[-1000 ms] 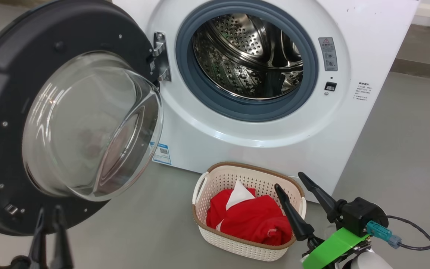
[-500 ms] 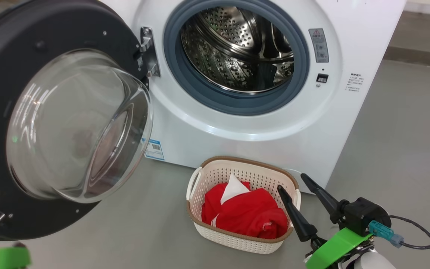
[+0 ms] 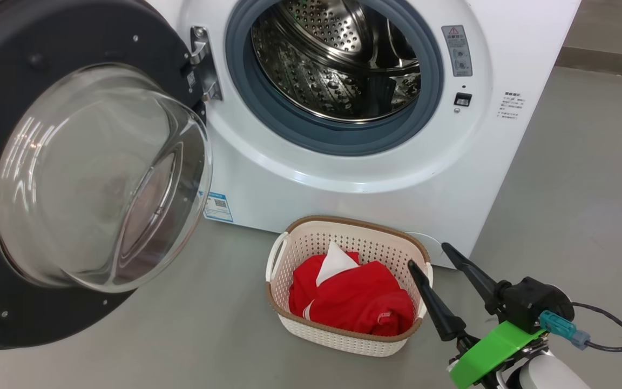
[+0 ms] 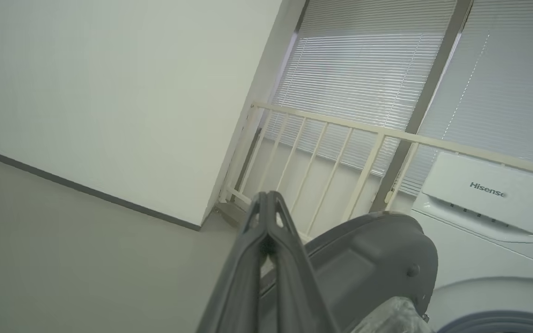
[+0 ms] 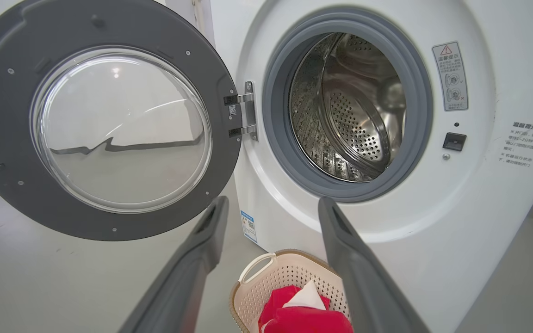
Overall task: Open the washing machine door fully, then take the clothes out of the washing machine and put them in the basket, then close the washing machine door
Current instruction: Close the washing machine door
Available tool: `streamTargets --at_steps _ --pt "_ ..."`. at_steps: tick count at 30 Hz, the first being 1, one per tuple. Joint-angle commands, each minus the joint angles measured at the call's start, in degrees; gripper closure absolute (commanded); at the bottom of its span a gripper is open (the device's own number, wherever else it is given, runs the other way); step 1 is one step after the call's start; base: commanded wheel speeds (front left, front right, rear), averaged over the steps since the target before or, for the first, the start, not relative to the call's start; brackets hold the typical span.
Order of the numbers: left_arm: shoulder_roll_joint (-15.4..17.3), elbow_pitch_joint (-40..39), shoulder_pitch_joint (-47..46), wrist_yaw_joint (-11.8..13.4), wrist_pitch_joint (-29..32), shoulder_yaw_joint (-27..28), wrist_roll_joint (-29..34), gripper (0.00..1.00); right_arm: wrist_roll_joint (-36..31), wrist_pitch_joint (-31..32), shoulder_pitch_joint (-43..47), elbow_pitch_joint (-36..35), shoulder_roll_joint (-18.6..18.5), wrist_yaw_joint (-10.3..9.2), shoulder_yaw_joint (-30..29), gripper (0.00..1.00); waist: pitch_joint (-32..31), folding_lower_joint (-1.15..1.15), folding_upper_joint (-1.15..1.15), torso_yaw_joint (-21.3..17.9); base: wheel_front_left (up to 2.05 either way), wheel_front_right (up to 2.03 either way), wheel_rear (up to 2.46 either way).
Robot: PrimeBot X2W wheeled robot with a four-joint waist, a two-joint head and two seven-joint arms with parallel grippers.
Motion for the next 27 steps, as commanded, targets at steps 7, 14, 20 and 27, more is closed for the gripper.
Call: streamTargets --at_steps 7,14,20,27 --pt "2.8 12.5 -10.0 -2.5 6.3 4.7 -9.6 1.00 0.2 -0.4 -1.6 -1.0 -1.3 0.02 1.3 0.00 0.4 0.00 0.00 0.1 0.00 0.00 0.00" --pt "3.2 23.2 -16.9 -4.1 14.1 7.5 -18.4 1.00 0.3 -0.4 -1.6 -0.8 -1.8 0.02 1.9 0.00 0.8 0.00 0.00 0.0 0.00 0.00 0.00" --pt "4.7 28.5 -20.1 -4.2 21.6 9.1 -23.5 1.00 0.7 -0.4 -1.6 -0.5 -1.6 0.02 2.4 0.00 0.4 0.00 0.00 -1.0 0.00 0.00 0.00" --pt "5.1 29.0 -20.3 -5.2 28.8 9.4 -27.3 1.00 0.9 -0.4 -1.3 -0.5 -1.2 0.02 2.0 0.00 0.4 0.00 0.00 -1.8 0.00 0.00 0.00"
